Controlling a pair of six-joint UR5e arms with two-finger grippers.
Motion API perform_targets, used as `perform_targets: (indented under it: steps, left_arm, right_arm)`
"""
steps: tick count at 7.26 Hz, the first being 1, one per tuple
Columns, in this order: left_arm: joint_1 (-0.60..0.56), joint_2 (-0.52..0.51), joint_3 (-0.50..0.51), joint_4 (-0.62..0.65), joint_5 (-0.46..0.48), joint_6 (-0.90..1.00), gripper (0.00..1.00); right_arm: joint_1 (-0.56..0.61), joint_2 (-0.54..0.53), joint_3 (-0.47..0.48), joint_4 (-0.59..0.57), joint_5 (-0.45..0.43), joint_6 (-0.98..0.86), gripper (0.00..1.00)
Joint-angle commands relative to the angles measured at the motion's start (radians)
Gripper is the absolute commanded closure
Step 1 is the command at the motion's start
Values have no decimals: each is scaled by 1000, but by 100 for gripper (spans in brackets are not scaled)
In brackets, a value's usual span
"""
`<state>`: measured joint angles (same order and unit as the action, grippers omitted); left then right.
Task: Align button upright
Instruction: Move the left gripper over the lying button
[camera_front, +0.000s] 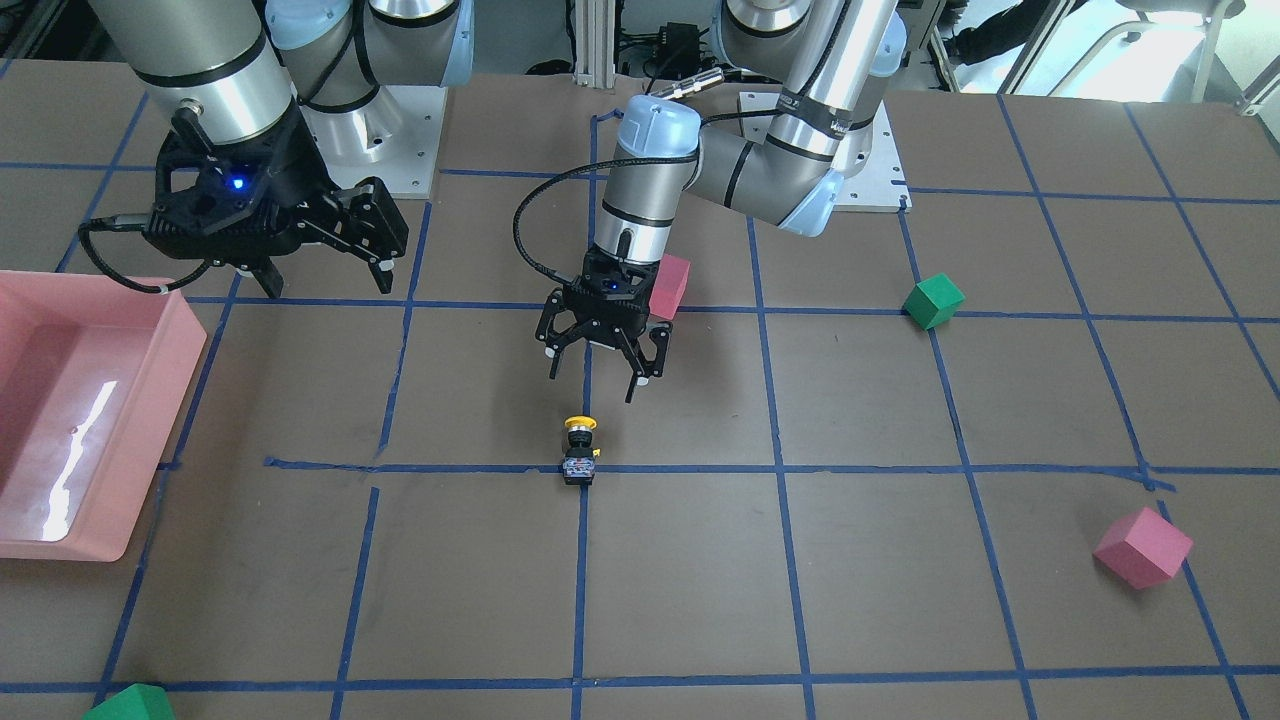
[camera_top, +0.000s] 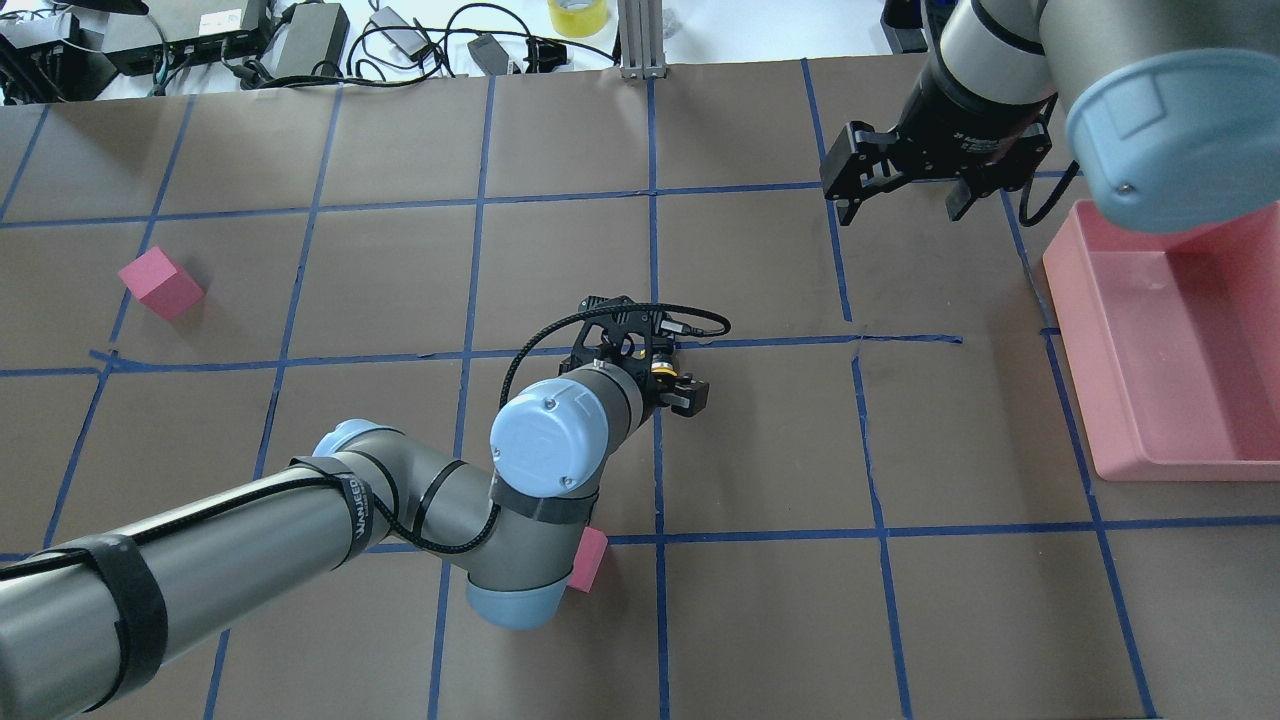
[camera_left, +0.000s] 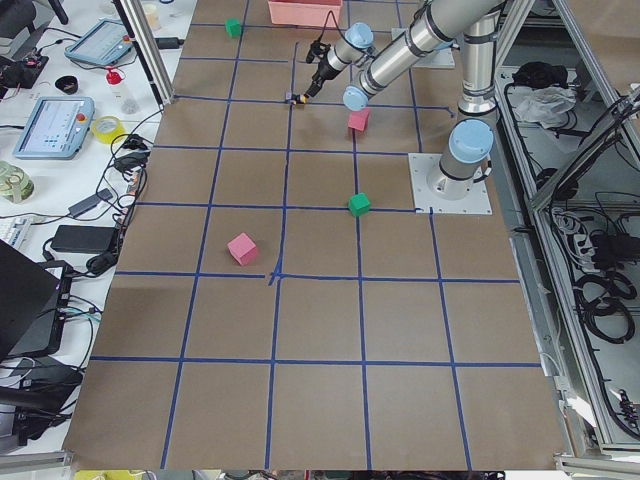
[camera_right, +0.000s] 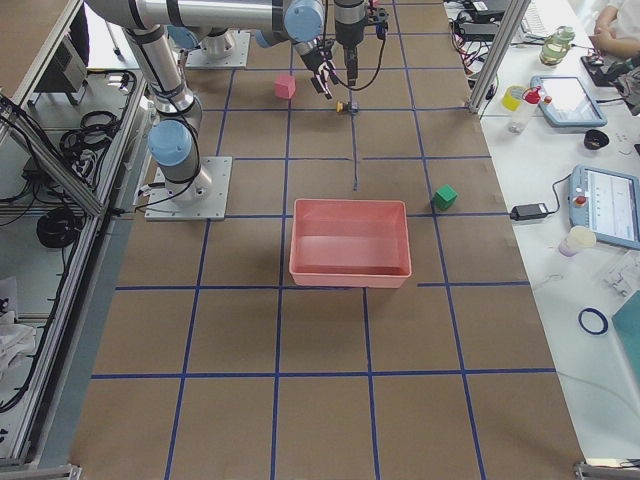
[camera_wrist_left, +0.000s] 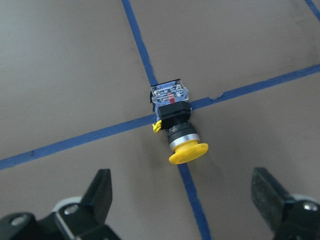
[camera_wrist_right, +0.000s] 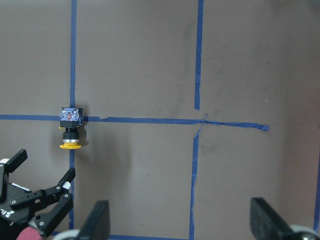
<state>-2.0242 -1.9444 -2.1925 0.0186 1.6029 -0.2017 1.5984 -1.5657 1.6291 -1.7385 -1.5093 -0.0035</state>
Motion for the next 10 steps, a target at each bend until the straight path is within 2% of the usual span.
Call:
perform_targets:
  steps: [1,2,3,5,7,8,10]
  left_arm:
    - [-14,-63,39,4,78,-112,6]
    - [-16,-82,39,10,157,-167,7]
    - [-18,-88,45,17,163,-179,7]
    - [-63,-135,127,17,198,-238,7]
    - [-74,-169,138,14,201,-245,8]
    - [-79,-183,134,14,201,-245,21]
    - [-82,-186,126,18,204,-242,20]
  right_arm:
    - [0,4,0,-15,1,-1,0]
    - [2,4,-2,-19,3,-1,0]
    - [2,6,-2,-19,3,-1,0]
    - [2,6,2,-19,3,-1,0]
    - [2,6,2,-18,1,-1,0]
    - [2,6,2,-19,1,-1,0]
    - [2,6,2,-24,1,-3,0]
